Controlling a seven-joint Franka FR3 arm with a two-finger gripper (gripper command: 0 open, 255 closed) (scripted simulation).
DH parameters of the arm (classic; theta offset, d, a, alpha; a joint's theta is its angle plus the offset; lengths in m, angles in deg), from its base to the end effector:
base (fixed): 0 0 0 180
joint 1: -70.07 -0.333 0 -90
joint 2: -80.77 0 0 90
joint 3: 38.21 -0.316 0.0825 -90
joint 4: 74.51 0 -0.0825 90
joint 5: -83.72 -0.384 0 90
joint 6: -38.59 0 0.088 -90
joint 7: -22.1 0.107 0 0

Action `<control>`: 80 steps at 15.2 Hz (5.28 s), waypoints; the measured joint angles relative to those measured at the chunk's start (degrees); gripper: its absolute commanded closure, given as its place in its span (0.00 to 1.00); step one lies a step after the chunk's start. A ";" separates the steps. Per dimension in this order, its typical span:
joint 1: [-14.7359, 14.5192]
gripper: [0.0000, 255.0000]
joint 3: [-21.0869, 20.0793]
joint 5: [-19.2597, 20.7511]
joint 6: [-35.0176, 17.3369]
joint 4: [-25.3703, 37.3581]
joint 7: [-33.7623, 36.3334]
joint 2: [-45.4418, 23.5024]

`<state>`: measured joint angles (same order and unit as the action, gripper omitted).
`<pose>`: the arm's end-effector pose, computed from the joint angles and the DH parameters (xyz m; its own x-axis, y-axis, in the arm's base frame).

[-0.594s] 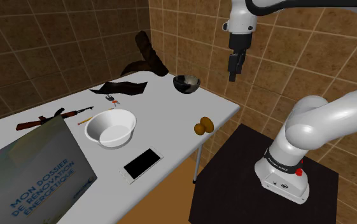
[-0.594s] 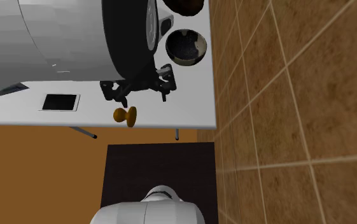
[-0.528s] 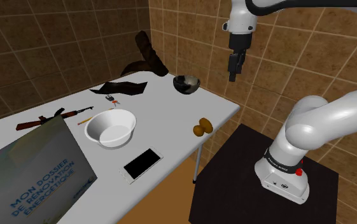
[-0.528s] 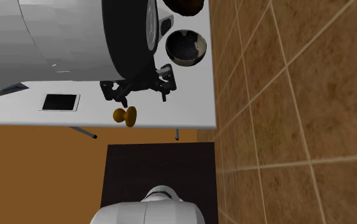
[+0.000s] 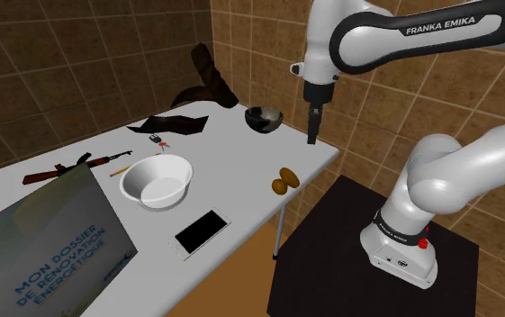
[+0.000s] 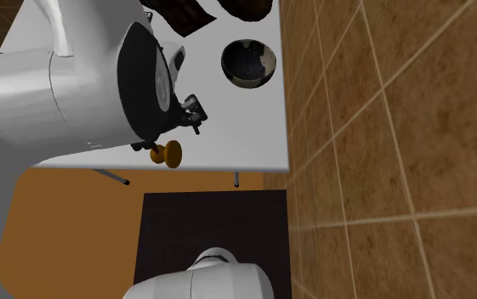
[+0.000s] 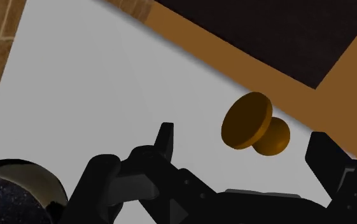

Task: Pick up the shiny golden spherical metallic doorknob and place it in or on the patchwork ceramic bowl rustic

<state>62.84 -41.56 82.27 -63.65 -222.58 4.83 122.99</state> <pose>0.3159 0.0623 0.4842 0.8925 0.4463 -0.0652 0.4470 -0.8945 -0.0046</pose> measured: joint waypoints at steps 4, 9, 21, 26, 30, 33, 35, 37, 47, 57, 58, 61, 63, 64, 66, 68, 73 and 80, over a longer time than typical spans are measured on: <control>-3.75 0.00 -1.72 0.04 -10.11 -4.96 -4.65 -2.67; -8.69 0.00 -4.51 -0.01 -22.71 -10.50 -9.51 -6.69; -9.75 0.00 -6.01 1.06 -37.56 -15.11 -11.28 -15.18; -9.76 1.00 -6.07 1.06 -37.69 -15.18 -11.19 -15.42; -9.76 1.00 -6.08 1.06 -37.70 -15.17 -11.18 -15.43; -9.76 1.00 -6.09 1.06 -37.71 -15.17 -11.18 -15.44; -9.76 1.00 -6.09 1.06 -37.71 -15.16 -11.17 -15.44; -9.83 1.00 -6.03 0.99 -37.20 -15.15 -11.24 -14.96; -10.30 1.00 -5.17 0.55 -27.29 -11.04 -12.17 -9.12; -10.40 1.00 -4.43 0.54 -18.02 -5.72 -12.88 -5.17; -10.43 1.00 -4.39 0.52 -16.94 -5.07 -12.91 -4.72; -10.34 1.00 -4.08 0.64 -14.54 -3.44 -13.22 -3.95; -10.32 1.00 -3.95 0.68 -13.01 -2.36 -13.34 -3.50; -10.33 1.00 -3.89 0.68 -11.74 -1.41 -13.39 -3.15; -10.29 1.00 -3.80 0.74 -10.24 -0.06 -13.48 -3.02; -10.39 1.00 -3.96 0.64 -8.71 1.39 -13.27 -2.94; -8.33 1.00 -0.83 2.66 -9.50 4.44 -16.95 -6.68; -4.60 1.00 5.76 5.81 -12.58 11.57 -25.05 -16.46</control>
<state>58.24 -35.81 88.08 -76.23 -211.01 -20.22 106.52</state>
